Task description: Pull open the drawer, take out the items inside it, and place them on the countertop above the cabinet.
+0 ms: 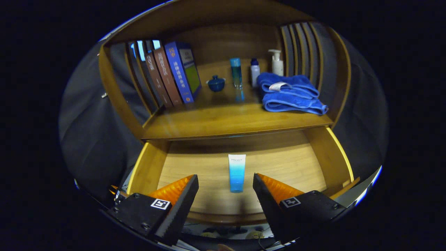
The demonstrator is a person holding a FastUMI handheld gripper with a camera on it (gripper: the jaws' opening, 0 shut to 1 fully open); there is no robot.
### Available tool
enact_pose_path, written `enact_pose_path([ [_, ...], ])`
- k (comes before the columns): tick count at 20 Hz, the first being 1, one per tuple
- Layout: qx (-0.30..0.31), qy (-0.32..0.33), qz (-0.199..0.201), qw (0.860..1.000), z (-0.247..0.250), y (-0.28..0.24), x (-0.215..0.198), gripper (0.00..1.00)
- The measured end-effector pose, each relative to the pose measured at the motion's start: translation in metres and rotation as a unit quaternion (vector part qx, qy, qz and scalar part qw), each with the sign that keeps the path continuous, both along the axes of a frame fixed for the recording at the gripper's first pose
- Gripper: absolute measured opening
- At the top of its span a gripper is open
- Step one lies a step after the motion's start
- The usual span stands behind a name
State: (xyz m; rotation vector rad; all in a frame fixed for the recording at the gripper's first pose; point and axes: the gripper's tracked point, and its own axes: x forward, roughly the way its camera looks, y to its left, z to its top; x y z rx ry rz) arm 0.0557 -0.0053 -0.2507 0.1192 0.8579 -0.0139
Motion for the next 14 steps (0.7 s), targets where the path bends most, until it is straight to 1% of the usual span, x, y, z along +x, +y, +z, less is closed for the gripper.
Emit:
enact_pose_path([
  [3, 0.012, 0.050, -0.020, 0.998, -0.030, -0.004, 0.023, 0.99],
  [5, -0.001, 0.087, -0.021, 0.996, -0.051, -0.008, 0.034, 0.99],
  [7, -0.020, 0.132, -0.016, 0.991, -0.070, -0.012, 0.034, 0.99],
  [10, -0.044, 0.182, -0.008, 0.982, -0.097, -0.018, 0.029, 0.99],
  [14, -0.070, 0.219, -0.007, 0.973, -0.117, -0.023, 0.018, 1.00],
])
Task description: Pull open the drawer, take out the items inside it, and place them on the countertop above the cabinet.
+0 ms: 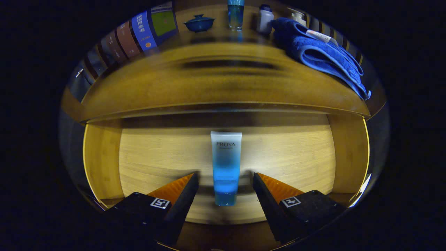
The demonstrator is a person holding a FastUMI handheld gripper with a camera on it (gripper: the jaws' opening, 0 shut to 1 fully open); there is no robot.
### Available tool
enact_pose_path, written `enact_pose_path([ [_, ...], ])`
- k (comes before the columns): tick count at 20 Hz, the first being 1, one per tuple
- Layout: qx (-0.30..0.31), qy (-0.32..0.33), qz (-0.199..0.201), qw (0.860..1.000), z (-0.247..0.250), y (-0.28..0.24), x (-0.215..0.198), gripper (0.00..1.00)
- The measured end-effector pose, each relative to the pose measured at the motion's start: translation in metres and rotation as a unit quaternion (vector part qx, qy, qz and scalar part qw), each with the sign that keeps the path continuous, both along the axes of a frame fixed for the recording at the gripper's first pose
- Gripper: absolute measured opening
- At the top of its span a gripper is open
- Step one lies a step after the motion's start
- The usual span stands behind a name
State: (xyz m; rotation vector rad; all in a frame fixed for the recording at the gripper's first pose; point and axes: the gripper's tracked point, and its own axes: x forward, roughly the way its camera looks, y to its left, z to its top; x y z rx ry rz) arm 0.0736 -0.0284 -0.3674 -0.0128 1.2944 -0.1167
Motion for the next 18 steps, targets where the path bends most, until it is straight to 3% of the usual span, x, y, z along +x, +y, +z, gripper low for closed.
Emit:
enact_pose_path([
  [5, 0.003, 0.036, -0.022, 0.999, -0.014, -0.008, -0.005, 0.99],
  [9, 0.001, 0.028, -0.011, 1.000, -0.015, -0.006, 0.003, 0.63],
  [10, -0.002, 0.029, -0.008, 1.000, 0.004, -0.004, 0.008, 0.55],
  [11, 0.001, 0.029, -0.006, 1.000, -0.012, -0.006, 0.003, 0.47],
  [13, 0.005, 0.032, -0.008, 0.999, -0.011, -0.007, 0.000, 0.40],
  [18, 0.027, -0.030, -0.003, 0.999, 0.041, -0.002, -0.005, 0.40],
])
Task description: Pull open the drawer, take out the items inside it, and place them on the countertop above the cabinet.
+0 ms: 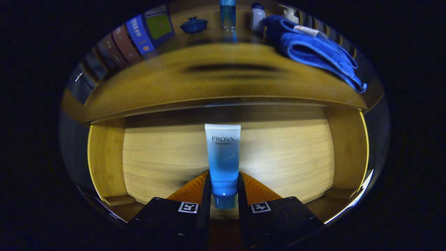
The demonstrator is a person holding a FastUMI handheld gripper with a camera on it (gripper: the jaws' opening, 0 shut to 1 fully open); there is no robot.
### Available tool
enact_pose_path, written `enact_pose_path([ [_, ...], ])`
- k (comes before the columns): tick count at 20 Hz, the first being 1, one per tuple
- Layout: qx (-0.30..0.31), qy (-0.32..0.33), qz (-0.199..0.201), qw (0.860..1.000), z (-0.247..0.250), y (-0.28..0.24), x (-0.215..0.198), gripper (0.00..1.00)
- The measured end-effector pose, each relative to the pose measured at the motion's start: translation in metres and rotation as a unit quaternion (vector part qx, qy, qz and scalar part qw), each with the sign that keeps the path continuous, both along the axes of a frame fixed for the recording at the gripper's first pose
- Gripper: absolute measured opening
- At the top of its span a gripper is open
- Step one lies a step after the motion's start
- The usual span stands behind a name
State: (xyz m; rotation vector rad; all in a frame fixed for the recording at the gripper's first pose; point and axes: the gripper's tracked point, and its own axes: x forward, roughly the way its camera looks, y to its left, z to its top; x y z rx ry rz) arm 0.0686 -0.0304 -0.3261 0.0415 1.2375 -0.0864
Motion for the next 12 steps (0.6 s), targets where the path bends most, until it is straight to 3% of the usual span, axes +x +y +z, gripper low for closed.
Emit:
enact_pose_path([
  [7, 0.023, -0.094, 0.020, 0.995, 0.089, 0.010, -0.026, 0.39],
  [12, 0.016, -0.162, 0.015, 0.987, 0.141, 0.009, 0.010, 0.39],
])
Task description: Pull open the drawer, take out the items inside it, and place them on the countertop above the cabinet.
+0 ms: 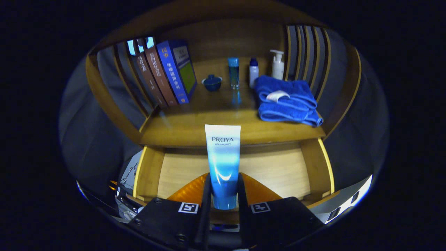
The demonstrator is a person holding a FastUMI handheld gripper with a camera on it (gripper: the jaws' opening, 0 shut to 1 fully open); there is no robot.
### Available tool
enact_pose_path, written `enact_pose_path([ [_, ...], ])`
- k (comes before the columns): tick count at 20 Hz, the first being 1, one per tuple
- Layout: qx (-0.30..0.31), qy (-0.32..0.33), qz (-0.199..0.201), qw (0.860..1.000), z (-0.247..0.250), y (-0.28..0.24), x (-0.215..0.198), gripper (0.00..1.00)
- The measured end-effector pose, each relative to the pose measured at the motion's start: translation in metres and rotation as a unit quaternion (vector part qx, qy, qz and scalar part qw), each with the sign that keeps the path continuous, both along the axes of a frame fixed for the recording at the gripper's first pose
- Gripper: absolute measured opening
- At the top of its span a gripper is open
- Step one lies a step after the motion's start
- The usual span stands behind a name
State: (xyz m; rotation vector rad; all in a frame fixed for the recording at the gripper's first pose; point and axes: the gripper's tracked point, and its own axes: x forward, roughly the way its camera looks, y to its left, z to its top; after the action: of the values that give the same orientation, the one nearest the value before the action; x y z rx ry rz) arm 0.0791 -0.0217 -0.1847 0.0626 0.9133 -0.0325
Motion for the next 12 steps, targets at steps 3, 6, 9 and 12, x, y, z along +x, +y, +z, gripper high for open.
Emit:
enact_pose_path([
  [3, -0.005, -0.018, 0.002, 1.000, 0.015, -0.002, 0.042, 0.39],
  [6, -0.007, -0.028, 0.003, 1.000, 0.015, 0.002, 0.089, 0.39],
  [9, -0.007, -0.006, 0.000, 1.000, -0.008, 0.000, 0.132, 0.39],
  [12, 0.001, 0.022, -0.014, 1.000, -0.038, -0.002, 0.158, 0.39],
])
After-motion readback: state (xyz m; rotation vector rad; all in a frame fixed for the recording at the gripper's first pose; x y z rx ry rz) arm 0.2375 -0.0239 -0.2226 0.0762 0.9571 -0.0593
